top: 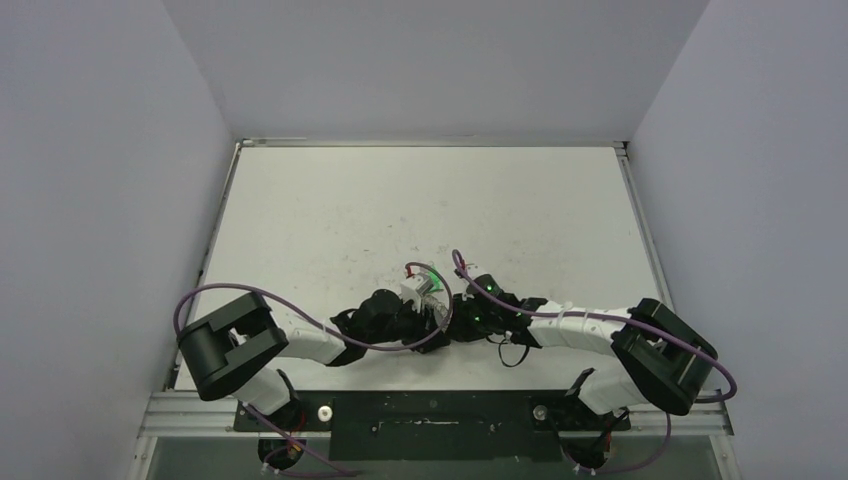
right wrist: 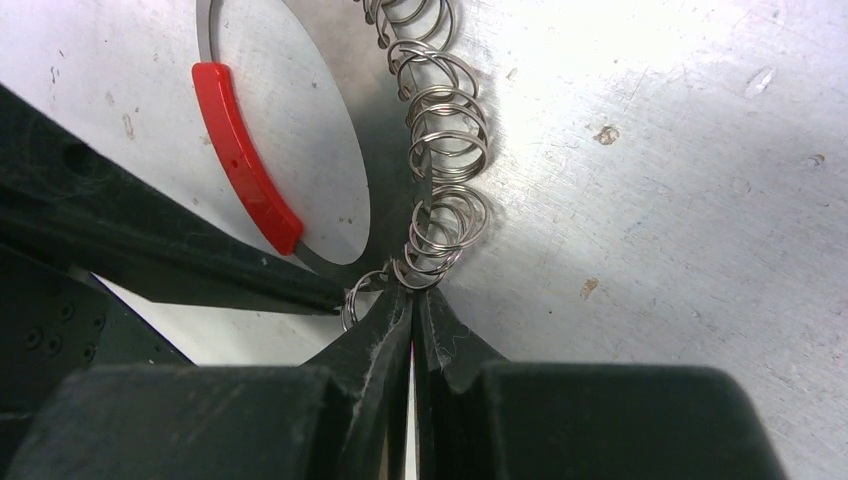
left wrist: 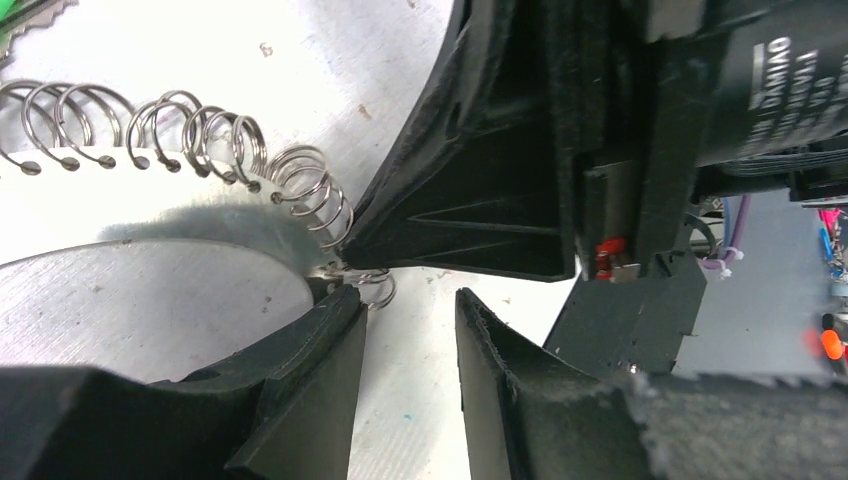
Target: Put the keys on the keyring
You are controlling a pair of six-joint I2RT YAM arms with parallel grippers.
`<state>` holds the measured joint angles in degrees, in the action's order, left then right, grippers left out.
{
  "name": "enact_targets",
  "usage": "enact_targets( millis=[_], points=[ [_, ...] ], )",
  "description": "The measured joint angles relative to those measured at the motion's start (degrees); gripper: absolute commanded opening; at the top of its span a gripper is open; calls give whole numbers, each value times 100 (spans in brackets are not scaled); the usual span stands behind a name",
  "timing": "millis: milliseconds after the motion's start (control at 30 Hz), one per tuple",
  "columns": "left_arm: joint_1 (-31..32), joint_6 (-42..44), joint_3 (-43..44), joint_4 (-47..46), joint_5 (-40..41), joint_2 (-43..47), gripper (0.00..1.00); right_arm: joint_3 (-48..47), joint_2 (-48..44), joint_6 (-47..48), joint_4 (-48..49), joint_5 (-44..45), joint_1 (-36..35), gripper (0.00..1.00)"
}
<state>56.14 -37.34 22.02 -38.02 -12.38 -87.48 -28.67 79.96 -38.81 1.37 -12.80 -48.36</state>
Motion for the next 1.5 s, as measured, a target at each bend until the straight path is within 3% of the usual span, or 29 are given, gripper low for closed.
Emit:
enact_targets(
  millis=[133,300,433,800,1333,1500],
  points=[
    [13,0,0,-13,11,160,37,-50,2,74,-109,44,-7,9],
    [13,7,-26,-2,170,415,40,-103,-219,310,-557,315,-83,29],
    [13,15,-133,24,350,704,40,-114,-544,546,-1106,678,-280,38],
    [0,-13,-560,960,1325,1766,40,-581,-750,968,-1851,1707,-1480,37],
    [-55,-402,-1257,2610,2465,4124,40,-1930,898,1257,-2358,3370,-2745,40],
    [-74,-431,-1366,2815,2573,4339,40,-1982,1027,1255,-2527,3729,-2824,34]
  ],
)
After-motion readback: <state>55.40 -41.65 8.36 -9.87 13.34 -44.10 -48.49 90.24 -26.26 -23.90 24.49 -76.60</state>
